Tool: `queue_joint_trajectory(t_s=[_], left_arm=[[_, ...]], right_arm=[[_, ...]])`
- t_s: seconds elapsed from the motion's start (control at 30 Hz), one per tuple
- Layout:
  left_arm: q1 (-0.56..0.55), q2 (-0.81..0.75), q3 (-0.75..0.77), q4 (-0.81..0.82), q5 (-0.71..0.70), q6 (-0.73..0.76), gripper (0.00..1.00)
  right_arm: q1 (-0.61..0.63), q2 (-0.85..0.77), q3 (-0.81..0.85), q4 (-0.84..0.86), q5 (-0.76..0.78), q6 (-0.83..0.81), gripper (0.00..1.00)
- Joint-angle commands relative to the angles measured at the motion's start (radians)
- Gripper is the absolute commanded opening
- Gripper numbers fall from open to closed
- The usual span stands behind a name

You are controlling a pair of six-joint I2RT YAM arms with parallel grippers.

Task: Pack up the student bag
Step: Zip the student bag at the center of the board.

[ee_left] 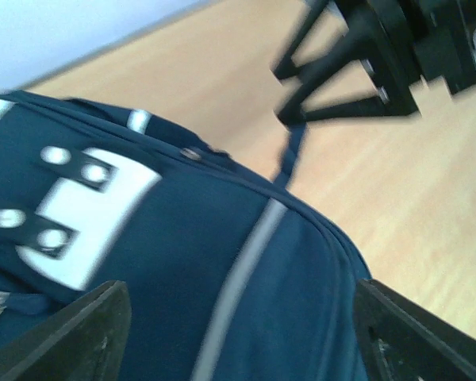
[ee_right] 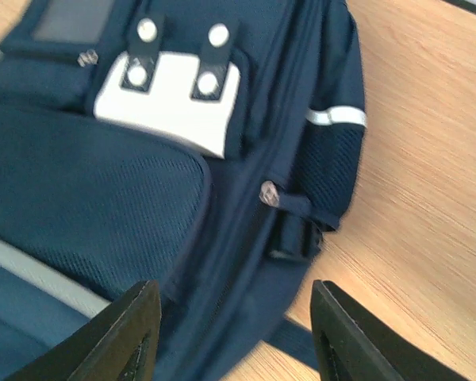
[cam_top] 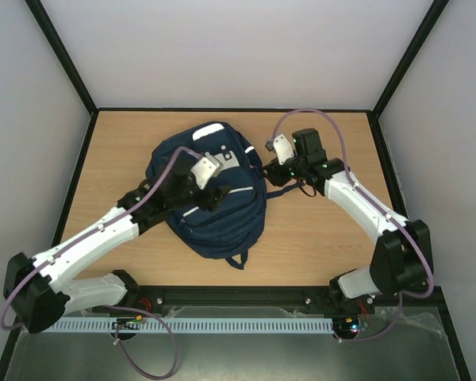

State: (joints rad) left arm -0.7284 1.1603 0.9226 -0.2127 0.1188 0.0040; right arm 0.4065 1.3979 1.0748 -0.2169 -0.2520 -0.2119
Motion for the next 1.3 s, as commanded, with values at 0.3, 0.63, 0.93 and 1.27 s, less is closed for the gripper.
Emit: queue_joint_trajectory(t_s=[0.3,0.63,0.93,1.27], left_arm=[[0.534,-0.052,-0.178,0.048,-0.142,-0.679,1.00],[0.553,0.010,-0.358,0.203,-0.193,-0.879,1.00],[0.497,0.206,-0.344,0.354,-0.106,-0.851,0.96],[0.346,0.429,-0.156,0.441,-0.047,-0.749,0.94]], right_arm=[[-0.003,0.212,0.104,-0.018,-0.160,0.163,0.58],[-0.003,0.222,0.039,-0.011,-0.213,0.136,0.59],[-0.003,0.264,0.037,-0.046,-0.260,0.116,0.61],[-0.003,0.265,0.017,-0.124,-0.333,0.042,0.61]])
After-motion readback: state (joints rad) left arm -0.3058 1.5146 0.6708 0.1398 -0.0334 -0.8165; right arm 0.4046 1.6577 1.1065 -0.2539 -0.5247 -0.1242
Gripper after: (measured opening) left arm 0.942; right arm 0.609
